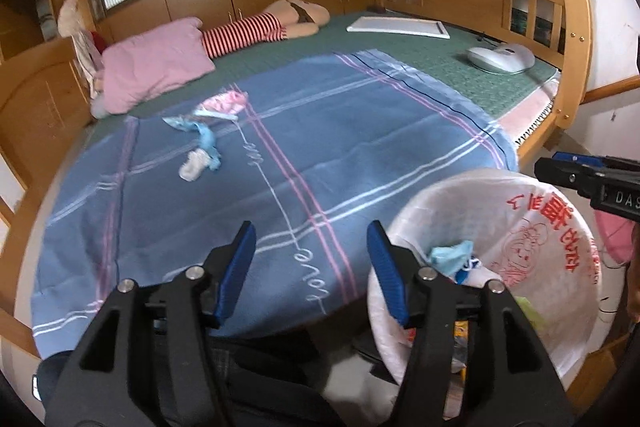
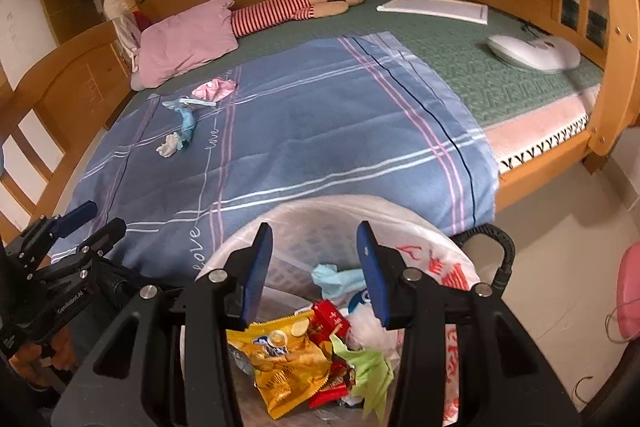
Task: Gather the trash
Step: 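Carry the chip bag and paper crane to the basket and open both grippers, then grasp the white tissue with the left gripper while the right reaches the blue rope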
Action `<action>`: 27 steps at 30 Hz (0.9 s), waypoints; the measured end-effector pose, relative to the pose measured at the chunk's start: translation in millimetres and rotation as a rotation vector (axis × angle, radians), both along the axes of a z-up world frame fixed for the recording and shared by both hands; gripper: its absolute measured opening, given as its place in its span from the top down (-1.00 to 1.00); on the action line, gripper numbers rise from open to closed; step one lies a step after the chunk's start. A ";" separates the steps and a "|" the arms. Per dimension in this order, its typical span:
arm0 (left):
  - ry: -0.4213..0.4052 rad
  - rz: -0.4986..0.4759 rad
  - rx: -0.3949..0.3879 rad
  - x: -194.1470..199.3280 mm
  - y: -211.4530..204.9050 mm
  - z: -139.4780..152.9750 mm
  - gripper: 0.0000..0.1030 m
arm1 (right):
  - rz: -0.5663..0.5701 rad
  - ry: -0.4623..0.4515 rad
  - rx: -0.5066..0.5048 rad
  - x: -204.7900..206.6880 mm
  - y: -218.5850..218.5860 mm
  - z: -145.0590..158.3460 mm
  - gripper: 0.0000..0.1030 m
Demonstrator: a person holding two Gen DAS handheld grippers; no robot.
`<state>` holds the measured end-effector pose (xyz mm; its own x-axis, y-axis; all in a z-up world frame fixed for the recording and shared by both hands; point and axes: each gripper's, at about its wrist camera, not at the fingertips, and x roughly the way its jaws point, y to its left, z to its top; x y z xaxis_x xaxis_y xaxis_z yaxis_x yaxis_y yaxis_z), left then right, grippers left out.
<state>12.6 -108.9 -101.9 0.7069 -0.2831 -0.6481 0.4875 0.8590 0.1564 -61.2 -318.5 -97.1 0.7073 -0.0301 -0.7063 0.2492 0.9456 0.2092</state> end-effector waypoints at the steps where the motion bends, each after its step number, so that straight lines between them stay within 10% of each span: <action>1: -0.010 0.002 0.003 -0.1 0.7 0.9 -0.21 | 0.005 -0.003 -0.008 2.9 3.2 1.4 -0.05; 27: 0.041 0.172 0.027 54.3 35.6 -28.8 -0.26 | 0.099 -0.026 -0.019 74.6 39.3 8.8 -0.22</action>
<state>66.9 -73.3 -130.8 0.7164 -0.1423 -0.6830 0.3402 0.9260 0.1638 13.4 -279.2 -88.3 0.7257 0.0277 -0.6874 0.1489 0.9692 0.1963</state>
